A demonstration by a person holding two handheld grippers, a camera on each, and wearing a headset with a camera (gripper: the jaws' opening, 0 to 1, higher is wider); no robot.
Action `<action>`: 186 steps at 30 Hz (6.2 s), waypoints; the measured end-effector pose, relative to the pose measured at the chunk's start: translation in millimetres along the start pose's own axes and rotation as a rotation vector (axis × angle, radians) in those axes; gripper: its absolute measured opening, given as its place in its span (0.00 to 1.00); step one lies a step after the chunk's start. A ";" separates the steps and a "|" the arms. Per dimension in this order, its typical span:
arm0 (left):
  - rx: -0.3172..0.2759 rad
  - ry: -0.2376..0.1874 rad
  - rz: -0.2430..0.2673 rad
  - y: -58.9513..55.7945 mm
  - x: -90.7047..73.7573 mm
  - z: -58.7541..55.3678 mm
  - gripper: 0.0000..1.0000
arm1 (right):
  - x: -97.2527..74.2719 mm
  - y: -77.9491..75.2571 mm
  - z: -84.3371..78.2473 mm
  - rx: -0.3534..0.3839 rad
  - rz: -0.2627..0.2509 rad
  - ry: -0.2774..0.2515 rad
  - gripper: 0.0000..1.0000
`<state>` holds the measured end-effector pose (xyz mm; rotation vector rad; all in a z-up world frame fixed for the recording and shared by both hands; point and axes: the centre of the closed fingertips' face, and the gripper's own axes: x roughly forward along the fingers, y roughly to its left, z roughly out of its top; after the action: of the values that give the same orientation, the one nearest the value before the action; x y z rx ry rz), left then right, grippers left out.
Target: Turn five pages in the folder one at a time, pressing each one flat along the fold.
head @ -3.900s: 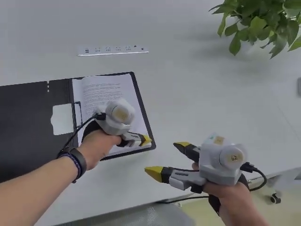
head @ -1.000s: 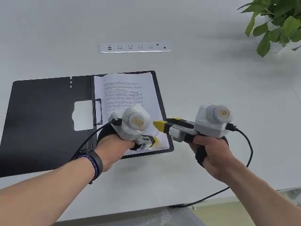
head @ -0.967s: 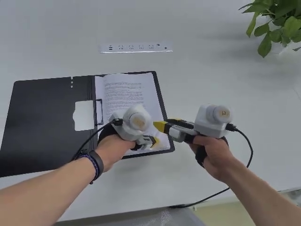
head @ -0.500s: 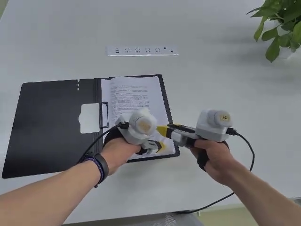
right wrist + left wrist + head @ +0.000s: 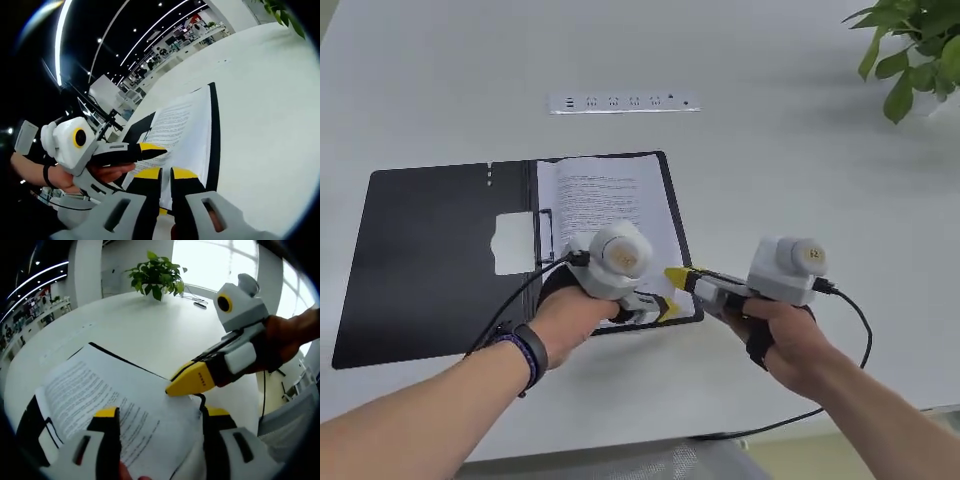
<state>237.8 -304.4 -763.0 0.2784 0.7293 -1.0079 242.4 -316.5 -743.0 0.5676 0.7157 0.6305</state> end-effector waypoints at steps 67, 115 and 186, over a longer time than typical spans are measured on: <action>-0.173 -0.158 0.256 64.6 -162.7 -56.5 0.72 | 48.1 96.7 19.3 -0.067 0.106 -0.048 0.00; -0.343 -0.232 0.491 113.9 -287.7 -122.4 0.73 | 121.7 192.5 -3.5 -0.129 0.261 0.042 0.00; -0.388 -0.217 0.514 113.3 -313.8 -165.3 0.70 | 234.4 196.3 -114.9 -0.087 0.186 0.342 0.12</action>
<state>161.1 51.9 -686.9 0.0107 0.5972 -0.3879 231.8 7.5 -782.4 0.4531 0.9570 0.9416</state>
